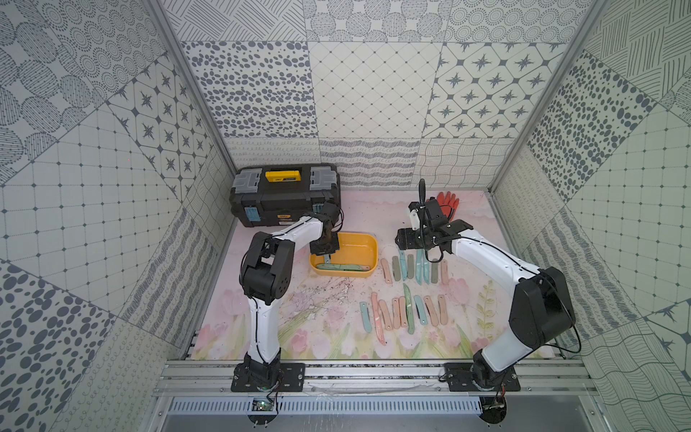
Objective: Take the fruit knife out of the storage box
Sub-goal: Pick up the fruit knife from the storage box.
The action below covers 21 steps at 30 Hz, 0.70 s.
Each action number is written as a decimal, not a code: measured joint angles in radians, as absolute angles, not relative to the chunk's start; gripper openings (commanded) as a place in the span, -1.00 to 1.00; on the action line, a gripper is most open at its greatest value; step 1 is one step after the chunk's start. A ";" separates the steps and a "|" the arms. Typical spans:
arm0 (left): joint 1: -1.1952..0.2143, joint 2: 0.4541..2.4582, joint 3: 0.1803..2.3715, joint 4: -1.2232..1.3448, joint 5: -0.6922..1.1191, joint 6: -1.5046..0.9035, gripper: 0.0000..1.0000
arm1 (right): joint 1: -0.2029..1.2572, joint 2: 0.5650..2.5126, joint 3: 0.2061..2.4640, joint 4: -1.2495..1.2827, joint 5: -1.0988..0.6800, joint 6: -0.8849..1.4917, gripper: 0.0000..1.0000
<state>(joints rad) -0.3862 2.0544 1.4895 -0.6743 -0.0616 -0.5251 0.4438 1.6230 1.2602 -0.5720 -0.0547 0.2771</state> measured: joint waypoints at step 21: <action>-0.386 1.981 1.536 -0.725 -0.039 -0.524 -0.61 | 0.444 1.623 1.260 -0.572 -0.052 0.277 0.57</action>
<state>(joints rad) -0.3862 1.9812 1.5356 -0.7246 -0.0387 -0.5243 0.4438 1.6230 1.2602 -0.5716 -0.0521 0.2771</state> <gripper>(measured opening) 0.251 0.782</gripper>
